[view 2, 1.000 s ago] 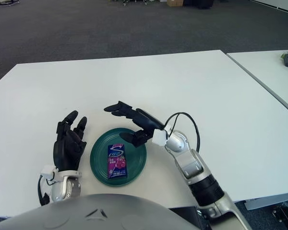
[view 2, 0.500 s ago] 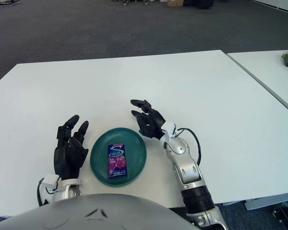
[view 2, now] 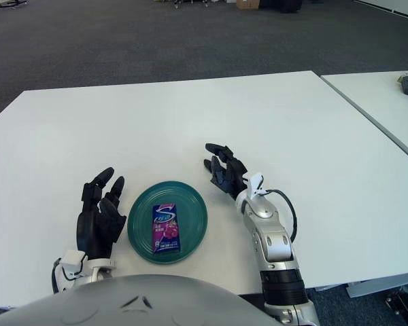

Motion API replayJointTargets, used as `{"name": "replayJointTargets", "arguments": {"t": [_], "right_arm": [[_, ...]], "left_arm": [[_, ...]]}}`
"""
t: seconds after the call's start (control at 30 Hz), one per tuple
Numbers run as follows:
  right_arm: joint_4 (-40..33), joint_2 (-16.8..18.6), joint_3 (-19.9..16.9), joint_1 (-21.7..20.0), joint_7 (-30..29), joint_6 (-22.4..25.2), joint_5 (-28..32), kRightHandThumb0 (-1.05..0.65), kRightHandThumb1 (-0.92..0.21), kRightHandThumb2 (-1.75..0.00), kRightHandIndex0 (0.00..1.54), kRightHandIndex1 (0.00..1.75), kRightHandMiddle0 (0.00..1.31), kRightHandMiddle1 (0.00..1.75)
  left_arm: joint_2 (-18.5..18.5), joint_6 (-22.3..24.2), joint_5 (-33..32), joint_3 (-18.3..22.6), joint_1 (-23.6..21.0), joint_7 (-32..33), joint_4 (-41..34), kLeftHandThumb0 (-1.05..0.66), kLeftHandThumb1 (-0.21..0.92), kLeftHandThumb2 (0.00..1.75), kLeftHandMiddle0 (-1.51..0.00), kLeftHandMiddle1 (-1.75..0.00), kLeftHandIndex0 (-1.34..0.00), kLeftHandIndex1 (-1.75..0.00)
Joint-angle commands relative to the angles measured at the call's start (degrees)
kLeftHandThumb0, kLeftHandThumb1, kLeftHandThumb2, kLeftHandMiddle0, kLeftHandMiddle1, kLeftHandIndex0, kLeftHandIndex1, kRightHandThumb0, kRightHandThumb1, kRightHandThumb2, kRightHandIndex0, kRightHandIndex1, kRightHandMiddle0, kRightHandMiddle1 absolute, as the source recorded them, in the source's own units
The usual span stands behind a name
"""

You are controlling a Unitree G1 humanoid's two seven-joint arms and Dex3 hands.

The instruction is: Put the gum into the plate.

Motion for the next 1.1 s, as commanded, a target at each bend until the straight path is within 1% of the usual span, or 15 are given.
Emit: {"name": "replayJointTargets", "arguments": {"t": [0.0, 0.17, 0.27, 0.4, 0.6, 0.67, 0.73, 0.77, 0.87, 0.97, 1.07], "right_arm": [[4.6, -1.4, -2.3, -1.7, 2.3, -1.3, 1.6, -0.85, -0.92, -0.89, 0.31, 0.00, 0.00, 0.62], [7.5, -2.3, -3.4, -1.4, 4.6, -4.4, 1.7, -0.80, -0.92, -0.86, 0.26, 0.00, 0.00, 0.53], [8.0, -2.4, -3.4, -1.1, 5.1, -5.3, 1.7, -0.78, -0.92, -0.86, 0.24, 0.00, 0.00, 0.50], [7.8, -2.1, -3.1, -0.1, 5.3, -6.0, 1.4, -0.76, -0.92, -0.85, 0.23, 0.00, 0.00, 0.46], [8.1, -0.8, -2.1, 1.8, 4.7, -8.2, 0.8, -0.75, -0.92, -0.86, 0.23, 0.00, 0.00, 0.39], [9.3, 0.8, -1.0, 2.6, 3.4, -10.3, -0.2, -0.75, -0.92, -0.86, 0.22, 0.00, 0.00, 0.38], [9.8, 1.7, -0.5, 3.0, 2.6, -11.4, -0.7, -0.75, -0.92, -0.85, 0.18, 0.00, 0.00, 0.35], [10.0, 2.1, -0.3, 3.3, 1.9, -11.9, -1.1, -0.76, -0.92, -0.85, 0.18, 0.00, 0.00, 0.34], [10.3, 3.4, 0.6, 4.7, -0.4, -13.7, -3.0, -0.77, -0.92, -0.85, 0.14, 0.00, 0.00, 0.34], [9.7, 4.2, 2.2, 6.5, -2.2, -15.2, -5.1, -0.79, -0.92, -0.86, 0.11, 0.00, 0.00, 0.37], [8.9, 4.5, 3.4, 7.4, -2.8, -15.3, -6.2, -0.79, -0.92, -0.87, 0.10, 0.00, 0.00, 0.38]], "left_arm": [[-1.9, 2.0, 0.2, -1.9, 1.4, 0.1, -2.0, -1.05, 0.92, 0.89, -0.42, -0.18, -0.06, -0.89], [-0.9, 3.1, 0.0, -1.5, 1.9, -0.7, -2.6, -1.05, 0.92, 0.91, -0.41, -0.15, -0.05, -0.89], [-0.5, 3.9, -0.3, -1.3, 2.1, -1.3, -2.9, -1.05, 0.92, 0.91, -0.40, -0.14, -0.04, -0.89], [0.2, 5.7, -0.6, -0.8, 2.2, -2.1, -3.4, -1.04, 0.92, 0.92, -0.35, -0.10, -0.01, -0.84], [1.2, 10.2, -1.0, -0.3, 2.3, -3.5, -5.1, -1.02, 0.92, 0.94, -0.26, -0.03, 0.00, -0.65], [1.5, 12.0, -1.1, 0.0, 1.9, -4.0, -5.5, -1.02, 0.92, 0.94, -0.23, -0.02, 0.00, -0.59], [1.6, 13.2, -1.2, 0.3, 1.6, -4.3, -5.9, -1.01, 0.92, 0.95, -0.17, -0.01, 0.00, -0.50], [1.7, 13.9, -0.9, 0.4, 1.5, -4.5, -6.1, -1.01, 0.92, 0.95, -0.17, -0.01, 0.00, -0.49], [2.5, 15.3, 0.4, 0.7, 1.0, -5.1, -6.3, -1.01, 0.92, 0.95, -0.11, -0.01, 0.00, -0.40], [3.4, 16.1, 0.9, 0.9, 0.2, -6.1, -5.9, -0.98, 0.92, 0.97, -0.03, 0.00, 0.00, -0.25], [3.9, 16.8, 1.0, 0.8, -0.3, -6.9, -5.6, -0.97, 0.92, 0.98, -0.01, 0.00, 0.00, -0.19]]}}
